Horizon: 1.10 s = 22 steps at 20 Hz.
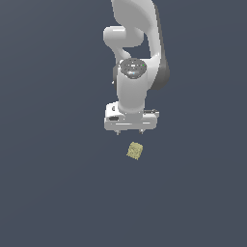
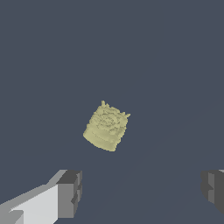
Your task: Pick up the object and move it to a goal position.
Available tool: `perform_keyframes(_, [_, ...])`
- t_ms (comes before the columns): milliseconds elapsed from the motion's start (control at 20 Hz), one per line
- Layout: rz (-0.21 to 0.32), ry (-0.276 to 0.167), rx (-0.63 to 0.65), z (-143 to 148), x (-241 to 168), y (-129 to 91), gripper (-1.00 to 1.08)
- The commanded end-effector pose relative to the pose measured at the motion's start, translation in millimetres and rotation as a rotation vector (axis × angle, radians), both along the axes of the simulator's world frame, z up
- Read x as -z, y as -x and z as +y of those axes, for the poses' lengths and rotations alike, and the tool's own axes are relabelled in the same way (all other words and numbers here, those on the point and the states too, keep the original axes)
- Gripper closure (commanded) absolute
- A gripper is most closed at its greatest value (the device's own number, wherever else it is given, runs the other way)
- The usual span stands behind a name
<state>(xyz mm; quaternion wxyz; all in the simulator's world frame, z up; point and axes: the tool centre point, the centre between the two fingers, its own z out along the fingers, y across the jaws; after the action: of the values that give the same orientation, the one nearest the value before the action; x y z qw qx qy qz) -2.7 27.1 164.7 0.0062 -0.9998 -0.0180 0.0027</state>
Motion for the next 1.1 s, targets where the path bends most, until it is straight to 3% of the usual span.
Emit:
perform_keyframes(0, [0.000, 0.000, 0.000, 0, 0, 0, -0.92])
perform_keyframes(450, [-0.034, 0.032, -0.014, -13, -10, -12, -0.92])
perform_keyframes(1050, [-0.030, 0.026, 0.053, -6, 3, -14, -0.92])
